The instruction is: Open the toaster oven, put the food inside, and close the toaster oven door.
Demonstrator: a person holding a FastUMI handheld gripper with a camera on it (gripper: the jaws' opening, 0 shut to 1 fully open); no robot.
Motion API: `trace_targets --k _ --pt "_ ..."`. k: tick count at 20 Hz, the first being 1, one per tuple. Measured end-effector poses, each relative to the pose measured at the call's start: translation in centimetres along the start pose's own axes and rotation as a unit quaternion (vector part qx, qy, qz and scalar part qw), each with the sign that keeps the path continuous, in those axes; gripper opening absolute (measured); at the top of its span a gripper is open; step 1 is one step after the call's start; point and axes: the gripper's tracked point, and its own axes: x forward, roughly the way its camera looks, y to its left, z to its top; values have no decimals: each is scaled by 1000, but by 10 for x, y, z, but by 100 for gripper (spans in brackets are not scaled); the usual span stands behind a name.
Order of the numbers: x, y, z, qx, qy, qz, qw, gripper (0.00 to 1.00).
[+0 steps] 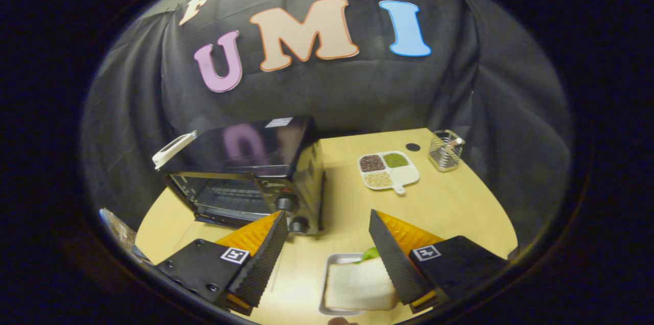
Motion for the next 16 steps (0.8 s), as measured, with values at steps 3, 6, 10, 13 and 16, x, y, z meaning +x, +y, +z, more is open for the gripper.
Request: trace_targets --k 3,6,10,13,16 --pt "-2 -34 -11 6 10 -27 1000 99" --pt "-5 -54 -32 25 31 -39 998 100" --pt "-6 -65 -76 55 84 -46 994 100" --pt "-5 -63 -98 81 109 -41 990 99" --pt "-5 -58 -119 89 136 -35 986 99"
